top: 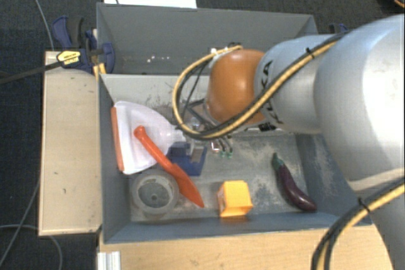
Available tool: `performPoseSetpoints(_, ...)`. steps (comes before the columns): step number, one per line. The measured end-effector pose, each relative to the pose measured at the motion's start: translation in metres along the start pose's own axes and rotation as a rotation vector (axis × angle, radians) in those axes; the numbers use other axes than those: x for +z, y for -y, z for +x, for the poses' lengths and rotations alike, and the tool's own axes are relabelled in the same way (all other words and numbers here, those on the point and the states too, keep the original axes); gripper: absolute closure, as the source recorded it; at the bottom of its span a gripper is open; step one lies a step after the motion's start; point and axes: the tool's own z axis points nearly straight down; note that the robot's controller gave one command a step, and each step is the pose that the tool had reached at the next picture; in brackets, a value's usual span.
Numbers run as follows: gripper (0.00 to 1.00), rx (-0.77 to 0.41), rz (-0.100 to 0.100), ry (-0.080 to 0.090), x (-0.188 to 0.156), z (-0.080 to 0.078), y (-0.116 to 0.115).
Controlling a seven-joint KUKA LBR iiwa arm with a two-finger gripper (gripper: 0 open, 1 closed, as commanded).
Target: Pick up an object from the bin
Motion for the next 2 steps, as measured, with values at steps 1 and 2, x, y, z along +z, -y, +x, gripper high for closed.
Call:
performPoseSetpoints(1, 1.0, 0.034, 0.012, -0.019, -0.036, -0.013, 0.003)
performPoseSetpoints(2, 1.0, -0.011, 0.003, -0.006, -0.023, -0.004, 0.01)
